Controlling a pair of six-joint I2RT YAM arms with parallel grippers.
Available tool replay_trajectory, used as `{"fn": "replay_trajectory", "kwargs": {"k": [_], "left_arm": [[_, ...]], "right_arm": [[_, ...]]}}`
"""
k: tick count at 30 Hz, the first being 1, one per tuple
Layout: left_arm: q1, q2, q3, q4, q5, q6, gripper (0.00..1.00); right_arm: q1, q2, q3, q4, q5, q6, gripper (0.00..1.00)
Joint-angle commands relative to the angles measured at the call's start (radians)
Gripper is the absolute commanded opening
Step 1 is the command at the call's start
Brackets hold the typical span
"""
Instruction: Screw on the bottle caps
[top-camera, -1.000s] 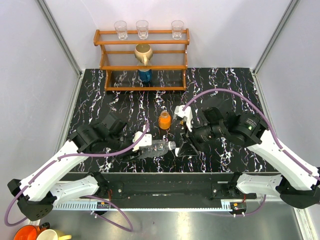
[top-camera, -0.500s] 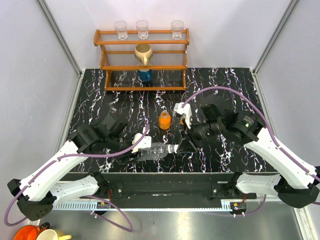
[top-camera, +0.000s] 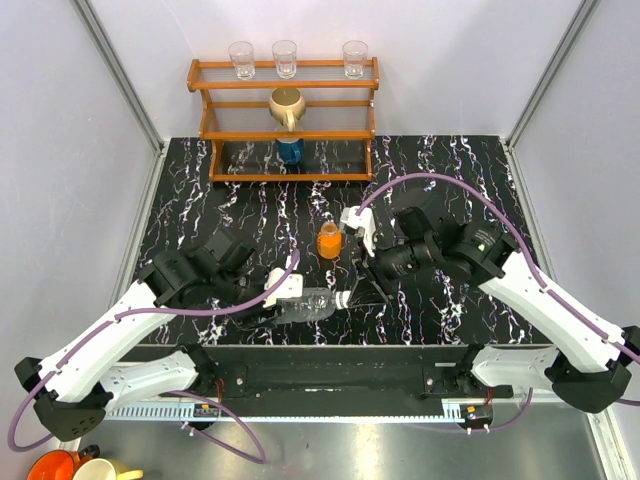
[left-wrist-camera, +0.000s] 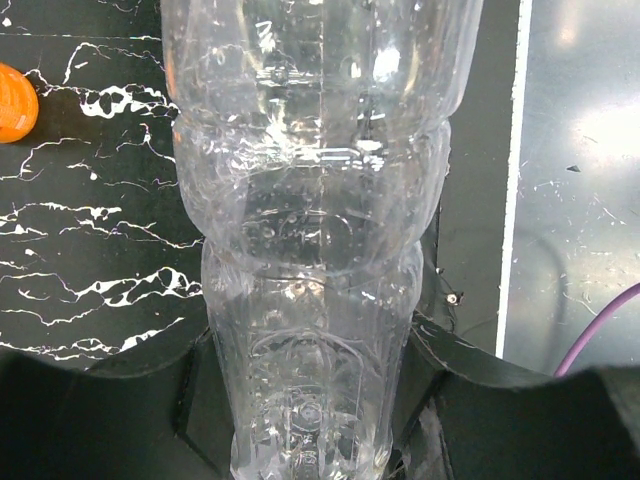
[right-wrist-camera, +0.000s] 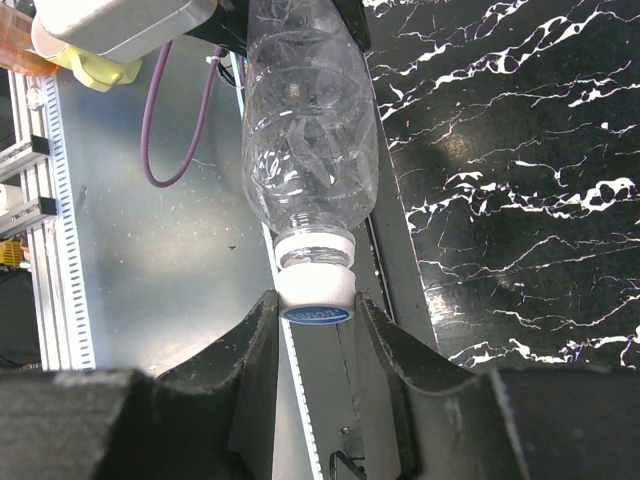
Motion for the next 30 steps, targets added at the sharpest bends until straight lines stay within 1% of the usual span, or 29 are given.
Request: {"fn": "replay_trajectory", "kwargs": {"k": [1,13,17,19,21,22,27,28,30], "left_arm": [[-0.003,-0.006,0.037,0.036,0.035,0.012,0.42],[-0.019,0.021,0.053,0.091,-0.021,-0.011,0.42],[-0.019,0.025,0.051,0.136,-0.066,-0.048,0.42],[-0.019,0.025,0.051,0.170,-0.083,-0.063,0.42],[-0.021,0.025,0.048,0.208,-0.129,-0.083,0.42],[-0.021,0.025,0.042,0.222,-0.178,-0.091,0.42],[-0.021,0.024,0.033,0.288,-0.281,-0.106,0.41],[-0.021,0.024,0.033,0.292,-0.290,-0.105,0.41],[-0.021,0.018,0.020,0.306,-0.314,-0.097,0.41]], "right_arm": [[-0.006,0.008,-0.003,0.044,-0.047,0.000,0.00],[-0.004,0.062,-0.001,0.058,-0.115,0.035,0.00],[-0.006,0.053,-0.015,0.119,-0.096,0.072,0.00],[-0.007,0.045,-0.036,0.160,-0.067,0.149,0.00],[-0.006,0.034,-0.056,0.226,-0.056,0.190,0.00],[-0.007,0.036,-0.058,0.240,-0.056,0.233,0.00],[-0.006,0.080,-0.062,0.293,-0.093,0.353,0.00],[-0.006,0.083,-0.069,0.306,-0.105,0.402,0.00],[-0.006,0.075,-0.102,0.375,-0.125,0.452,0.00]]}}
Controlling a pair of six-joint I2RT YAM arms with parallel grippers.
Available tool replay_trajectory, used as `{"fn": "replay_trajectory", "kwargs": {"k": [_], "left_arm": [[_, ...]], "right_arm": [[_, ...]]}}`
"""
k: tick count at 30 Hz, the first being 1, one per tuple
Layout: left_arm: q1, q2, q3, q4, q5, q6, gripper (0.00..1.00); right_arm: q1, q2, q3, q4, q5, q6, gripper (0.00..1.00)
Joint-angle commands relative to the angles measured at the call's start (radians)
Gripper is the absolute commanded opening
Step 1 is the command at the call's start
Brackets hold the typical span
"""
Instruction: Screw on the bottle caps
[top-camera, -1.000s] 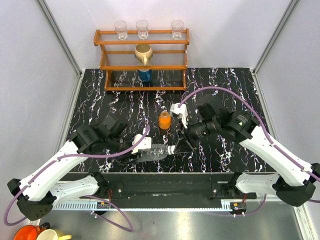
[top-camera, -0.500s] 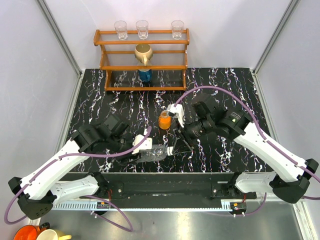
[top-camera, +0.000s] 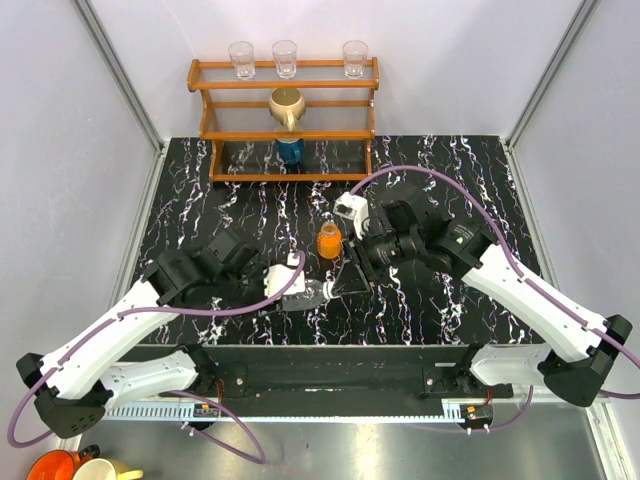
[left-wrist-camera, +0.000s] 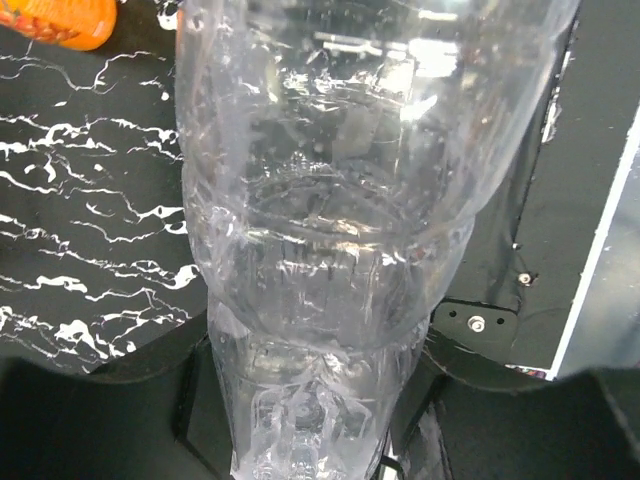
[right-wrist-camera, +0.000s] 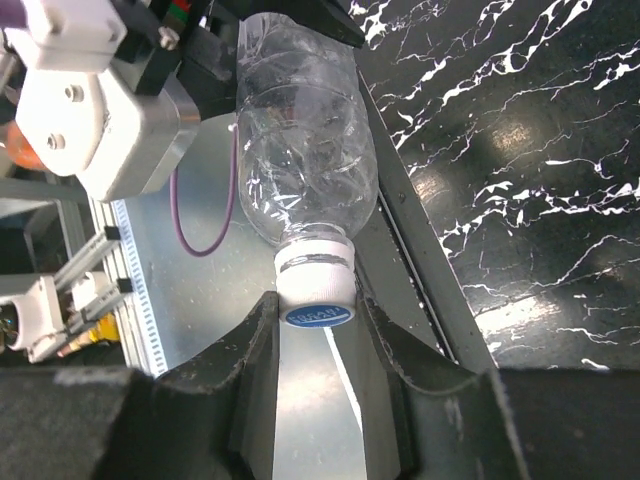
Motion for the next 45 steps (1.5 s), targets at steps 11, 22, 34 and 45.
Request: {"fn": "replay_trajectory", "kwargs": {"k": [11,22,34,45], "left_arm": [[-0.001,-0.003,0.013,0.359,-0.143,-0.111,0.40],[0.004,-0.025,-0.017,0.386,-0.125,-0.151,0.38],[0.062,-0.074,0.001,0.347,0.053,-0.205,0.38],[0.130,-0.107,-0.023,0.404,0.127,-0.290,0.35]], "right_arm": [[0.020,0.019,-0.088,0.274,-0.018,0.406,0.00],[0.020,0.024,-0.017,0.265,0.022,0.467,0.21],[0.020,-0.018,0.077,0.248,0.107,0.378,0.72],[0.019,-0.068,0.231,0.093,0.103,0.220,0.90]]}}
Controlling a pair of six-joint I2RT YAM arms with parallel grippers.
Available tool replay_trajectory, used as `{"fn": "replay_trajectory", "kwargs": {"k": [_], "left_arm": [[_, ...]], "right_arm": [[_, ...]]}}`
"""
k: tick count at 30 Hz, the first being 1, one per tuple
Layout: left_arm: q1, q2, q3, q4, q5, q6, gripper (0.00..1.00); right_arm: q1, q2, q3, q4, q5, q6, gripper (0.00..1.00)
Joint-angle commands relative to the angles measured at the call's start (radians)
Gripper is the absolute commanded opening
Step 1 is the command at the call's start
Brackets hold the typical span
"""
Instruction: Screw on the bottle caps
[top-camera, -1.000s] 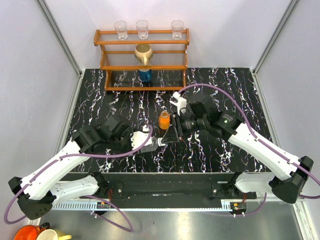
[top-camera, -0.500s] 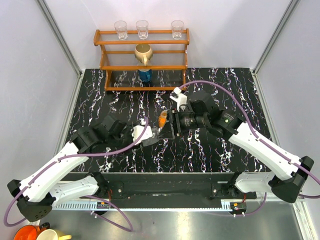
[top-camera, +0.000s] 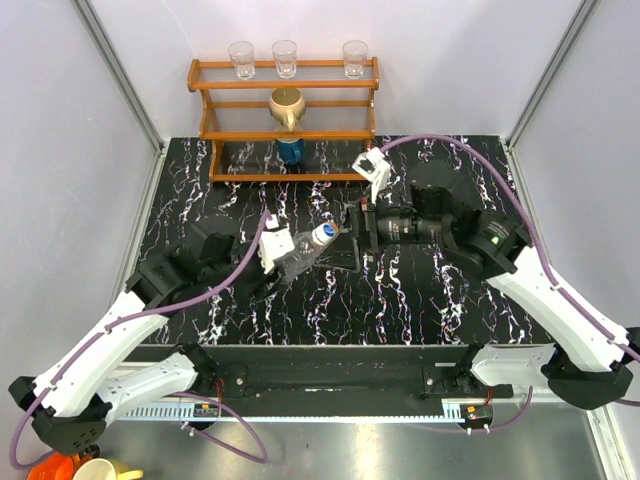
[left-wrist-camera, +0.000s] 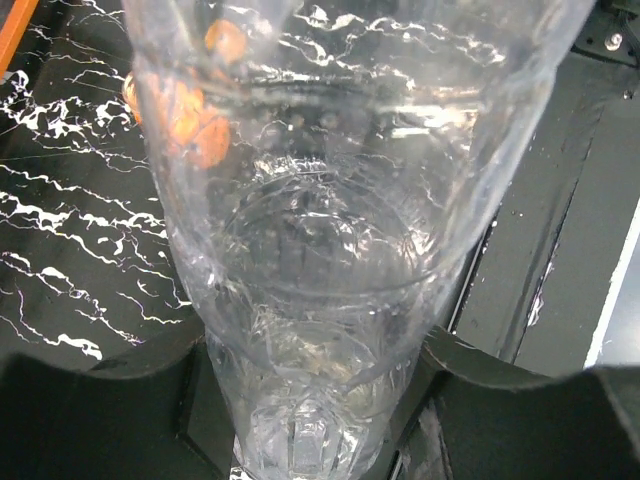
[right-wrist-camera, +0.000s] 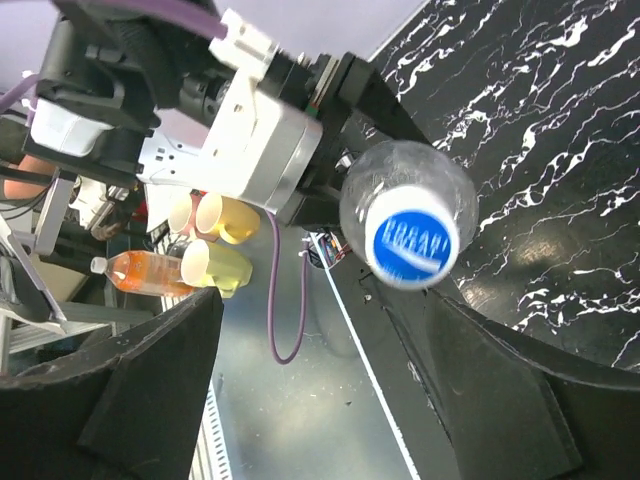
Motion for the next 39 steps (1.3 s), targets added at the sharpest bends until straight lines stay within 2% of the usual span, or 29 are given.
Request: {"fn": "replay_trajectory", "kwargs": {"k": [1,5,9,13,14,17,19,20,23,26,27,30,35,39], "left_arm": [[0.040,-0.029,0.015,0.102,0.050,-0.076,0.35],[0.078,-0.023,0.025,0.120,0.111,-0.136,0.36],[0.113,0.002,0.111,0.042,0.217,-0.119,0.35],[0.135,-0.040,0.133,0.123,0.332,-0.192,0.33],[0.138,-0.050,0.125,0.149,0.361,-0.258,0.34],[0.138,-0.093,0.061,0.301,0.420,-0.390,0.39],[0.140,-0.141,-0.008,0.445,0.435,-0.448,0.40],[0.138,-0.155,-0.036,0.538,0.440,-0.496,0.40],[0.156,-0.158,-0.114,0.637,0.499,-0.579,0.41],[0.192,-0.155,-0.212,0.839,0.576,-0.716,0.41],[0.195,-0.153,-0.235,0.954,0.593,-0.744,0.43],[0.196,-0.149,-0.292,1.094,0.703,-0.817,0.45],[0.193,-0.165,-0.338,1.248,0.892,-0.872,0.46],[0.183,-0.195,-0.340,1.260,0.966,-0.841,0.46]], "right_arm": [[0.005,-0.058,0.031,-0.066,-0.018,-0.100,0.87],[0.007,-0.134,-0.099,-0.086,0.066,-0.188,0.87],[0.007,-0.221,-0.231,-0.036,0.094,-0.270,0.89],[0.007,-0.269,-0.212,0.047,0.215,-0.369,1.00],[0.007,-0.264,-0.198,0.067,0.326,-0.379,1.00],[0.007,-0.217,-0.112,0.081,0.354,-0.419,1.00],[0.005,-0.215,-0.080,0.122,0.283,-0.427,1.00],[0.007,-0.233,-0.083,0.194,0.260,-0.430,1.00],[0.007,-0.262,-0.092,0.338,0.154,-0.462,1.00],[0.007,-0.212,-0.036,0.374,0.015,-0.484,1.00],[0.007,-0.194,0.000,0.379,-0.019,-0.484,1.00],[0.007,-0.140,0.038,0.408,-0.140,-0.484,1.00],[0.007,-0.068,0.063,0.484,-0.257,-0.521,1.00],[0.007,-0.002,0.067,0.576,-0.353,-0.455,1.00]]}}
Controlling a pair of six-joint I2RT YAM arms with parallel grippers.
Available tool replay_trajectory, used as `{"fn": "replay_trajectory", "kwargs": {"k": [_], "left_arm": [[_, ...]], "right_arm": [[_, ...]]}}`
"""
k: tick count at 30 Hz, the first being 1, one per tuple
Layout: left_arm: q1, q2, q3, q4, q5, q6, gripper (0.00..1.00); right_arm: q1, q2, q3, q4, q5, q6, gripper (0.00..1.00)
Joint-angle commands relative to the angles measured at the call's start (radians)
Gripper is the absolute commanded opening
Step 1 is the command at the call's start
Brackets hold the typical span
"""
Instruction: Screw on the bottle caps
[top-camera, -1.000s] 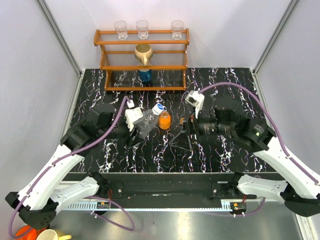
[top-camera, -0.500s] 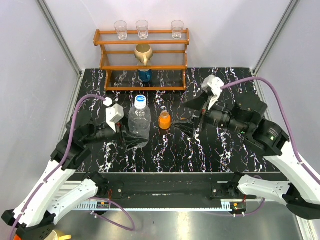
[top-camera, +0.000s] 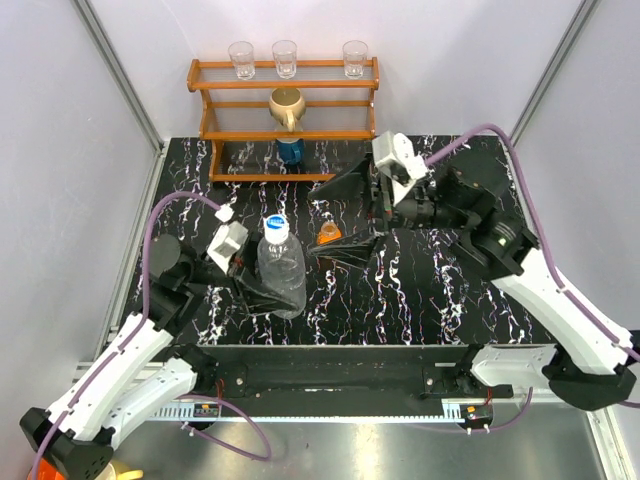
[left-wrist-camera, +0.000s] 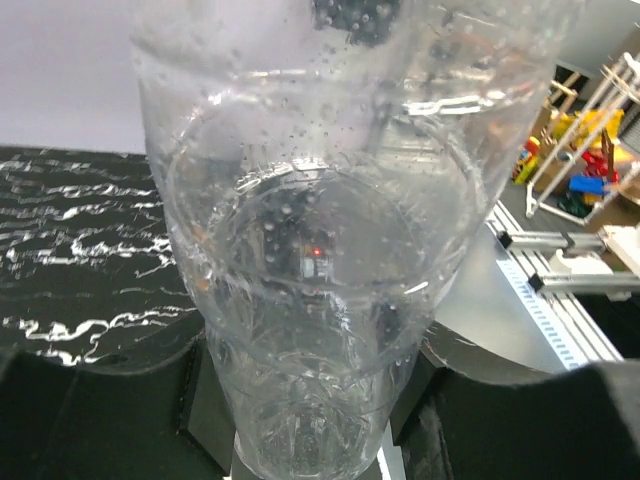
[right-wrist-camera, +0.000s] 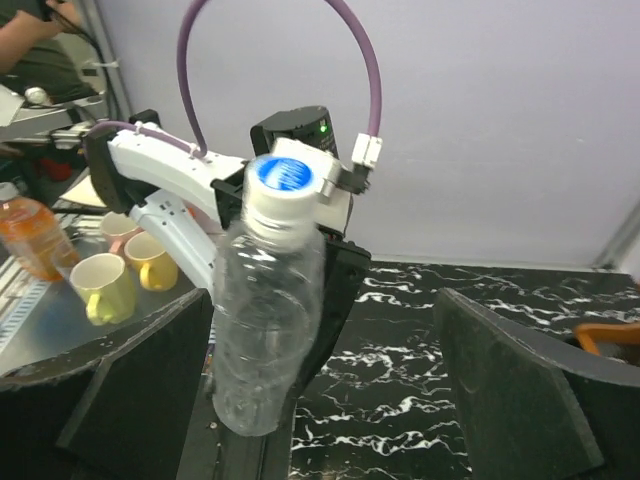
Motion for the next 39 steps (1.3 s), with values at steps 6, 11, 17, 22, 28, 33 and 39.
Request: {"fn": "replay_trajectory", "kwargs": {"k": [6,11,17,22,28,33,39], "left_arm": [[-0.008,-0.052,0.010,0.054,0.141,0.100,0.46],[-0.008,-0.051,-0.005,0.028,0.118,0.131,0.46],[-0.010,-0.046,-0.007,-0.005,0.098,0.159,0.46],[-0.008,-0.039,-0.005,-0.008,0.079,0.165,0.46],[-0.005,-0.040,-0.012,-0.006,0.068,0.166,0.46],[-0.003,-0.043,-0.018,-0.006,0.063,0.166,0.46],[0.001,-0.048,-0.024,-0.011,0.042,0.162,0.46]], "right_arm": [[0.005,0.093,0.042,0.265,-0.211,0.147,1.00],[0.005,0.133,0.014,0.429,-0.282,0.265,0.98],[0.029,0.190,0.046,0.465,-0.326,0.325,0.96],[0.071,0.231,0.103,0.362,-0.328,0.251,0.93],[0.088,0.224,0.092,0.395,-0.335,0.259,0.88],[0.089,0.222,0.091,0.423,-0.349,0.280,0.82],[0.089,0.238,0.100,0.437,-0.371,0.303,0.69]]}}
